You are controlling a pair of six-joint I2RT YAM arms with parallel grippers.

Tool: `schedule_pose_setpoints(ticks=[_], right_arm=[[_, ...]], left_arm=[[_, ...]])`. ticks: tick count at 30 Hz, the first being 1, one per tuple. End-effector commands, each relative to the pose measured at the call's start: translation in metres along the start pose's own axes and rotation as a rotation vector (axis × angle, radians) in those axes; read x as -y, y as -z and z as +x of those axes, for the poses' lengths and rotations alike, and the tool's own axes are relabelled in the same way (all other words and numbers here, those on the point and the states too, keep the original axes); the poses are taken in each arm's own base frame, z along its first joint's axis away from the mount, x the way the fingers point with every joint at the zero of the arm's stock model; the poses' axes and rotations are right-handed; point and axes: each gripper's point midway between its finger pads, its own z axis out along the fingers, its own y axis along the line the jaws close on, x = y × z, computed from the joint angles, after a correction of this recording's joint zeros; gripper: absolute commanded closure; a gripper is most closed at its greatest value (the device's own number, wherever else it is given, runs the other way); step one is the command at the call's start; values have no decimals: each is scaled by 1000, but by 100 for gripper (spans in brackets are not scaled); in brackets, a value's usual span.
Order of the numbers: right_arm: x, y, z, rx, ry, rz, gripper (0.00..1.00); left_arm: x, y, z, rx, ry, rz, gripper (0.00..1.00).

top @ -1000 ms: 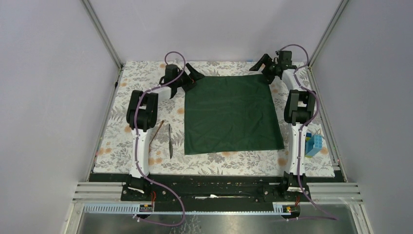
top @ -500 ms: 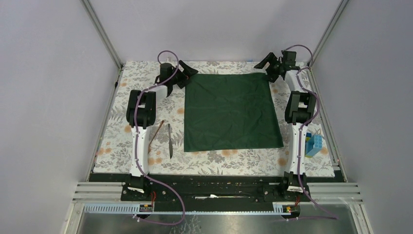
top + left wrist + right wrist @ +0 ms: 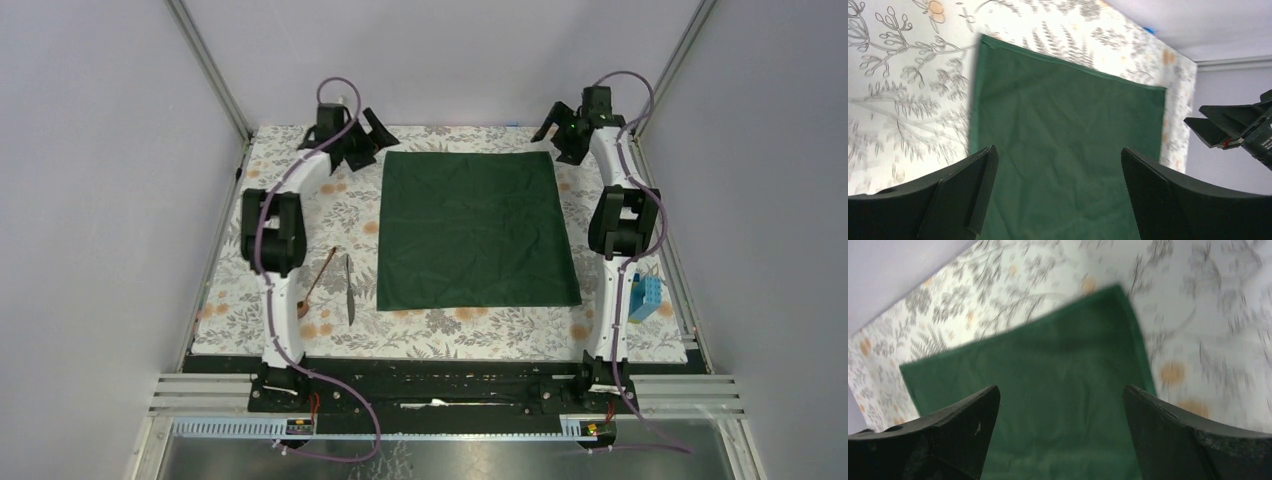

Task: Fold the napkin into a case and place the utensils inside
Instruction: Smooth out the napkin at the center of the board, then pick up the flattened napkin from the center of the board.

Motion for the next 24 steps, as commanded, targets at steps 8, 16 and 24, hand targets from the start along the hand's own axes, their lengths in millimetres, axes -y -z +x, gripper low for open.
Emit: schedule_pose_setpoints(ticks=[8, 16, 24], right_arm=[[-83, 194, 122, -62, 260, 111, 0], [19, 237, 211, -148, 232, 372, 0], [112, 257, 251, -230, -122, 515, 15]], left_arm=[[75, 206, 86, -48, -225, 85, 1], [24, 259, 214, -112, -319, -126, 1], [3, 287, 207, 34, -81, -205, 1]])
